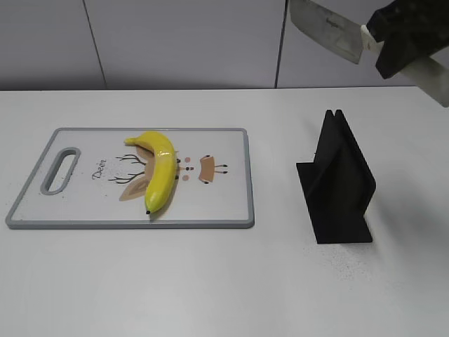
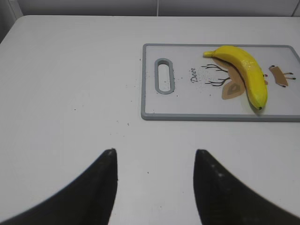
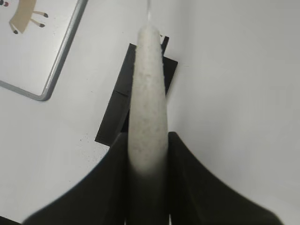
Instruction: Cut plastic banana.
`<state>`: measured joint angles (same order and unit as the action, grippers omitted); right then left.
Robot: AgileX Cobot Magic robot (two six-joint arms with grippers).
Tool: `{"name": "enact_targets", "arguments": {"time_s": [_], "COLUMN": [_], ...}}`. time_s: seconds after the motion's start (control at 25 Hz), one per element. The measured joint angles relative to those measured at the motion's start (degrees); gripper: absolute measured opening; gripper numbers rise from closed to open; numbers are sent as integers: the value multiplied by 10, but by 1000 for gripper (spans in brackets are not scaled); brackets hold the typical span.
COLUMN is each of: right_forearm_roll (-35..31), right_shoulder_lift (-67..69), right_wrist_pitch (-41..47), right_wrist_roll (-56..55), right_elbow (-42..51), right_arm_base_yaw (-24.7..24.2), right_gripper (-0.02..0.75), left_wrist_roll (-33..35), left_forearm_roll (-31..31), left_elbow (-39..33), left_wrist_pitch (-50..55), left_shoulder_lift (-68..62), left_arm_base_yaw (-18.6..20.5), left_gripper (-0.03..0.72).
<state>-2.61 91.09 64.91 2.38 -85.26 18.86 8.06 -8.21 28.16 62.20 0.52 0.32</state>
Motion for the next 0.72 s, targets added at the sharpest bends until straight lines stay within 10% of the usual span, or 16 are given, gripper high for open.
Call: {"name": "enact_targets", "arguments": {"time_s": [0.72], "right_forearm_roll": [-150], "right_shoulder_lift": [37], "right_wrist_pitch": [-38], "right_wrist_roll": [360], "right_elbow": [-28], "right_arm_base_yaw": [0], "right_gripper": [164], "left_wrist_roll": [123], "left_forearm_roll": [-81], "left_elbow": [52], "left_wrist_pitch": [-71], "left_shoulder_lift": [-177], "left_arm_base_yaw": [0], "left_gripper": [628]}}
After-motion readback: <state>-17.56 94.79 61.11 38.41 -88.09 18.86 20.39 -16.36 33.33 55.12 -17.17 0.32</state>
